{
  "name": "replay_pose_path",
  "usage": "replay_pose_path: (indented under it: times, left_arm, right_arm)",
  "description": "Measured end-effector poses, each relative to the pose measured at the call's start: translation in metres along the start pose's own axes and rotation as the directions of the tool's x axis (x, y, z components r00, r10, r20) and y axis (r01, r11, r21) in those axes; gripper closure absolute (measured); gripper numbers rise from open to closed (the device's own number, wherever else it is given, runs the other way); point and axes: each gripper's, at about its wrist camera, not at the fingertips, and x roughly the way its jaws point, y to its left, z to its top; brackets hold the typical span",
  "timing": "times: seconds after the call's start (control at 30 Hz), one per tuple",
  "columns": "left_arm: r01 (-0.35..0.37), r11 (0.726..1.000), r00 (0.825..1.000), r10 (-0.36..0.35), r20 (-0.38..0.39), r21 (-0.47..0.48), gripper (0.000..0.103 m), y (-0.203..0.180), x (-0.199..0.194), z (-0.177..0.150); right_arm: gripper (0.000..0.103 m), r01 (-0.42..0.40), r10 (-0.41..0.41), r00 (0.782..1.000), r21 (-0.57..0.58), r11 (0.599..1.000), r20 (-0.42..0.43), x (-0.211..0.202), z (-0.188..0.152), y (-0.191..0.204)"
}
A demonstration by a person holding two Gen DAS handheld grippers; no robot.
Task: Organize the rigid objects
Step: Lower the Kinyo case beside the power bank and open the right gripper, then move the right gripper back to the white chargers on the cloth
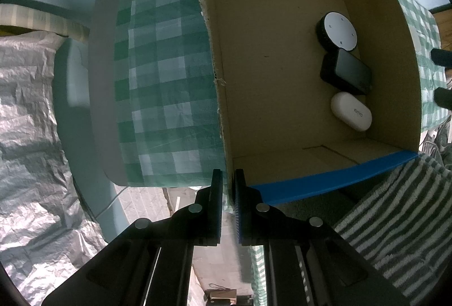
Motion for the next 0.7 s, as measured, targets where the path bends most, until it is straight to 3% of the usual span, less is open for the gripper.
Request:
replay_pose_path:
  times: [0.33, 0.7]
  left_arm:
    - [-0.002, 1.000, 1.000, 0.002, 0.000, 0.002, 0.094, 0.000, 0.000, 0.000]
    - [-0.004, 1.000, 1.000, 0.004, -0.001, 0.004, 0.094, 0.002, -0.001, 0.000]
  right_arm:
    - [0.049, 0.014, -0.014, 0.999, 0.015, 1.000, 0.044, -0.029, -0.013, -0.013]
    - [0.049, 0.038, -0.041, 0.999, 0.078, 0.996, 0.036, -0.036, -0.034, -0.047]
